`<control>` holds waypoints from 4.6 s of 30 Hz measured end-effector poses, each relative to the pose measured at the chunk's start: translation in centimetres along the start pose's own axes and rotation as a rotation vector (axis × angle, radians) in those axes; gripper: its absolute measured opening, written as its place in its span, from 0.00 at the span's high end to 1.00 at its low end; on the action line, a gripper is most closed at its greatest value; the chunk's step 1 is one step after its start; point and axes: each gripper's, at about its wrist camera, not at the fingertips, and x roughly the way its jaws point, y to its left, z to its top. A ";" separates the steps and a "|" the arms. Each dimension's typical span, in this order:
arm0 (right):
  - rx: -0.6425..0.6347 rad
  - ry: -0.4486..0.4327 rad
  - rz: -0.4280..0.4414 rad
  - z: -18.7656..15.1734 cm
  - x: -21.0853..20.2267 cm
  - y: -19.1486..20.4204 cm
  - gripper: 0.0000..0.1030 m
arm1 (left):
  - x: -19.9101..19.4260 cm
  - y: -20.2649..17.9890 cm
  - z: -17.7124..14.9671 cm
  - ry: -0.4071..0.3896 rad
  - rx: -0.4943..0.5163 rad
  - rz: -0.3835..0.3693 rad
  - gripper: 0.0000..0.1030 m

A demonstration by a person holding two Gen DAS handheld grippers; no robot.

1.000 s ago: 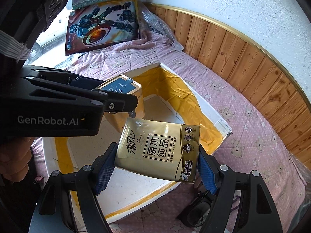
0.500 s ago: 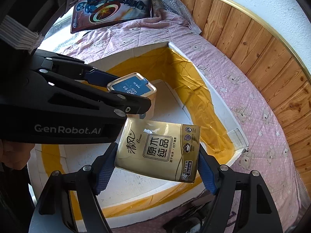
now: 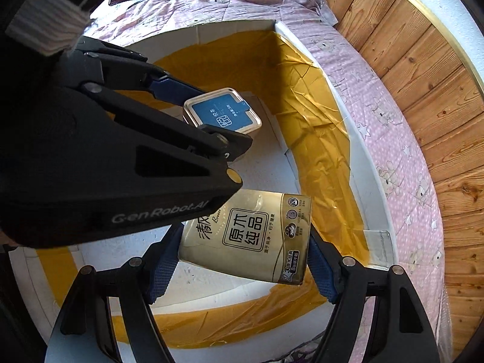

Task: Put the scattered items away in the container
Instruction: 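Lower both items into the box and open both tools to release, then withdraw both tools from the box back toward the remaining items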

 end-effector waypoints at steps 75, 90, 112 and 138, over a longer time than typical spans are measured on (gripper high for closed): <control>0.223 -0.490 0.021 -12.3 -15.1 10.7 0.23 | -17.5 -5.6 -11.7 -0.142 0.246 0.018 0.48; 0.221 -0.659 0.034 -17.5 -18.6 12.8 0.23 | -21.3 -7.0 -15.4 -0.205 0.284 -0.001 0.48; 0.360 -0.745 0.098 -25.6 -19.2 11.5 0.22 | -24.2 -9.0 -20.7 -0.284 0.240 -0.050 0.48; 0.503 -0.725 0.078 -29.5 -17.3 6.3 0.22 | -18.5 -11.9 -23.2 -0.179 0.221 -0.106 0.48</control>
